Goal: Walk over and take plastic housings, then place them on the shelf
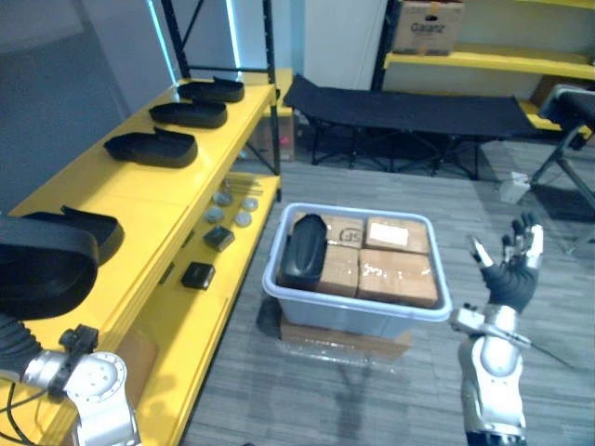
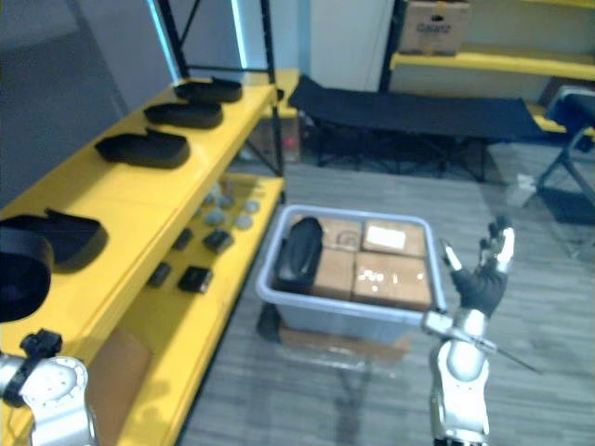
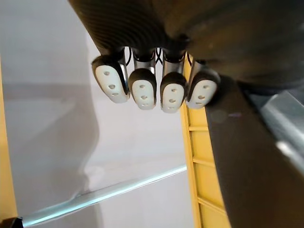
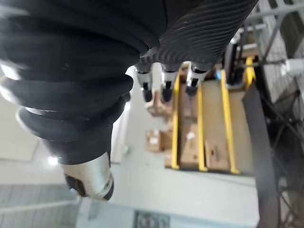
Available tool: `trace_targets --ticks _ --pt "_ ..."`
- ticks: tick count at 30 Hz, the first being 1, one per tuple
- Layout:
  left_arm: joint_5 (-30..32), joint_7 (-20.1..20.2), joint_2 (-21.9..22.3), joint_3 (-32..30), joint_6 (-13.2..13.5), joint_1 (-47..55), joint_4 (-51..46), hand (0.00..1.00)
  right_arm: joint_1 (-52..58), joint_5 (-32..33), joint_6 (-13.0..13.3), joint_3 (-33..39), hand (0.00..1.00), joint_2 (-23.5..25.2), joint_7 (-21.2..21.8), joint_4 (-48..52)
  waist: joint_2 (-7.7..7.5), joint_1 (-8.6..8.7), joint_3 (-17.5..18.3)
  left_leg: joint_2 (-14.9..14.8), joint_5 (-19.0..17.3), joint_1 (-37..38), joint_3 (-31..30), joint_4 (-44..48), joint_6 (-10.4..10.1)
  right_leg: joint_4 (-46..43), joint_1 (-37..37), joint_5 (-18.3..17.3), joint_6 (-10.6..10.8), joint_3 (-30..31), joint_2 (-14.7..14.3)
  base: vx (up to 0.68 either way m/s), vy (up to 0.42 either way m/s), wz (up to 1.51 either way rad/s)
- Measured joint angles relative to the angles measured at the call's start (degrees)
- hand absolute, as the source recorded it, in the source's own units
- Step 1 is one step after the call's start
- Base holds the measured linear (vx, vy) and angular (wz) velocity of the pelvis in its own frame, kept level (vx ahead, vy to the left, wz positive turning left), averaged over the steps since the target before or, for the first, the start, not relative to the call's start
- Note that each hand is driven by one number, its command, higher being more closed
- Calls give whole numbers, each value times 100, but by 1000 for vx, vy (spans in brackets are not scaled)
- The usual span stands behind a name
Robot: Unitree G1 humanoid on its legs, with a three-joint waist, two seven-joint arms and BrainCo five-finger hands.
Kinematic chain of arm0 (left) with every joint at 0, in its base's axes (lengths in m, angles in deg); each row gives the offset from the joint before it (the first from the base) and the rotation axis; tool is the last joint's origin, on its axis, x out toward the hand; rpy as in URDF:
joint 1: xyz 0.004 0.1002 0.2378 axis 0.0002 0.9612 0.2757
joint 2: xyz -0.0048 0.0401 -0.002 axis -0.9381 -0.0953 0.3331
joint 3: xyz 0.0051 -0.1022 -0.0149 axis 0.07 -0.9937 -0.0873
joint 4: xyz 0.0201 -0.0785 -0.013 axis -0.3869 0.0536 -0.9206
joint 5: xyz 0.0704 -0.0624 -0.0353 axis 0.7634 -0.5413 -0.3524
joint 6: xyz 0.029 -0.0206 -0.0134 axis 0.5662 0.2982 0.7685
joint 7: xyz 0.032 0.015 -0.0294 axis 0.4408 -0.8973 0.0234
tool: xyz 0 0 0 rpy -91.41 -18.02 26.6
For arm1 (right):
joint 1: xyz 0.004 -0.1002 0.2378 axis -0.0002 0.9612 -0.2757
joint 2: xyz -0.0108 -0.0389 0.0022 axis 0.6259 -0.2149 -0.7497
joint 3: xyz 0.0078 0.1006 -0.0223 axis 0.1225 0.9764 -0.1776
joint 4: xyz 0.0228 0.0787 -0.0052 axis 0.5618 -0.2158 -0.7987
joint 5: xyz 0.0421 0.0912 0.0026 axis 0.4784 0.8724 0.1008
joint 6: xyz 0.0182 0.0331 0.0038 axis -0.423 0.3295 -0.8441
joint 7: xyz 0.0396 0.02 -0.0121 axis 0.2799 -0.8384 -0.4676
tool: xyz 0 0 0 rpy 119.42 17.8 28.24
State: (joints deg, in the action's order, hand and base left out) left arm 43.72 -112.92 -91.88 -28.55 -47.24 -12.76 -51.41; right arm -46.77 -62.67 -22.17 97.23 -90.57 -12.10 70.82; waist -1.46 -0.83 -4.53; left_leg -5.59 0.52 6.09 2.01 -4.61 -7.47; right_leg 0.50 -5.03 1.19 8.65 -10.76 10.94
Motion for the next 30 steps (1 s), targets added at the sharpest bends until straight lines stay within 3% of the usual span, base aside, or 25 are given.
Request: trace_targets --ticks 6,11,24,30 --pt "672 -37 -12 8 -436 148 -1 100 -4 1 -225 -557 0 85 169 -155 -29 -29 -71 1 -5 -15 -27 0 2 5 -11 -3 -5 -30 1 13 0 1" --pt "900 -37 -23 17 -641 183 -1 100 -5 5 -275 -965 0 84 225 -250 1 -133 -175 5 -3 -21 -202 -1 2 -19 -108 -72 4 -209 9 -6 -9 16" --pt "884 -84 -55 -321 -639 682 -161 100 -558 10 -322 -1785 0 57 427 -907 -10 -690 -169 35 34 -239 -961 29 -20 -100 -390 -180 -64 -940 13 33 -8 30" --pt "892 -86 -39 -671 -597 1011 -426 100 -985 14 -325 -2015 0 -3 521 -1319 -26 -969 -167 75 54 -338 -1360 102 -57 -317 -508 -491 -48 -1194 41 16 -19 33"
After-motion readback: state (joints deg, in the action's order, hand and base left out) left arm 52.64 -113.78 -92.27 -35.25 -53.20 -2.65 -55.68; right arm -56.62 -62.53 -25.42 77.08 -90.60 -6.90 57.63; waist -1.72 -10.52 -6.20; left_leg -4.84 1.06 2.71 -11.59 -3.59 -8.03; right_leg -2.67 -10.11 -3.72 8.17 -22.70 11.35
